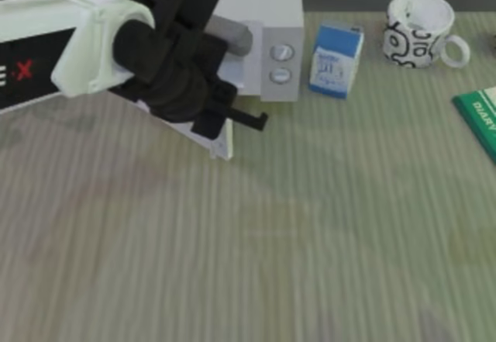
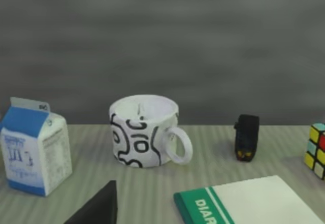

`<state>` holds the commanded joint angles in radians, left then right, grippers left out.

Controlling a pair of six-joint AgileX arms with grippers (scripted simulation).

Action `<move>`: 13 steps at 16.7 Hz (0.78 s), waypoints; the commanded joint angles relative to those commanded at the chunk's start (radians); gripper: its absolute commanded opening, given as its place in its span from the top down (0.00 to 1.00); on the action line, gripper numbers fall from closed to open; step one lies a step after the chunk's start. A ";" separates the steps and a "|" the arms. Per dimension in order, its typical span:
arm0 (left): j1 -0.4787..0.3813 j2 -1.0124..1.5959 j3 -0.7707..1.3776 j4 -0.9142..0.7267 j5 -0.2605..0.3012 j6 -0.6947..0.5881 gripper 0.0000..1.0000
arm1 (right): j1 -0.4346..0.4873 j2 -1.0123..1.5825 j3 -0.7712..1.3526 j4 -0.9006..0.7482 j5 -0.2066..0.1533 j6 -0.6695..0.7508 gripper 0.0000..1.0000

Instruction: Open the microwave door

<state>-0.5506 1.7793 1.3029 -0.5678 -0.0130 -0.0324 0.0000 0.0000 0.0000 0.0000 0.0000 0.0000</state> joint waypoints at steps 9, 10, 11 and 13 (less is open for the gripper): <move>0.054 -0.071 -0.078 0.008 0.078 0.147 1.00 | 0.000 0.000 0.000 0.000 0.000 0.000 0.00; 0.054 -0.071 -0.078 0.008 0.078 0.147 1.00 | 0.000 0.000 0.000 0.000 0.000 0.000 0.00; 0.054 -0.071 -0.078 0.008 0.078 0.147 1.00 | 0.000 0.000 0.000 0.000 0.000 0.000 0.00; 0.054 -0.071 -0.078 0.008 0.078 0.147 1.00 | 0.000 0.000 0.000 0.000 0.000 0.000 0.00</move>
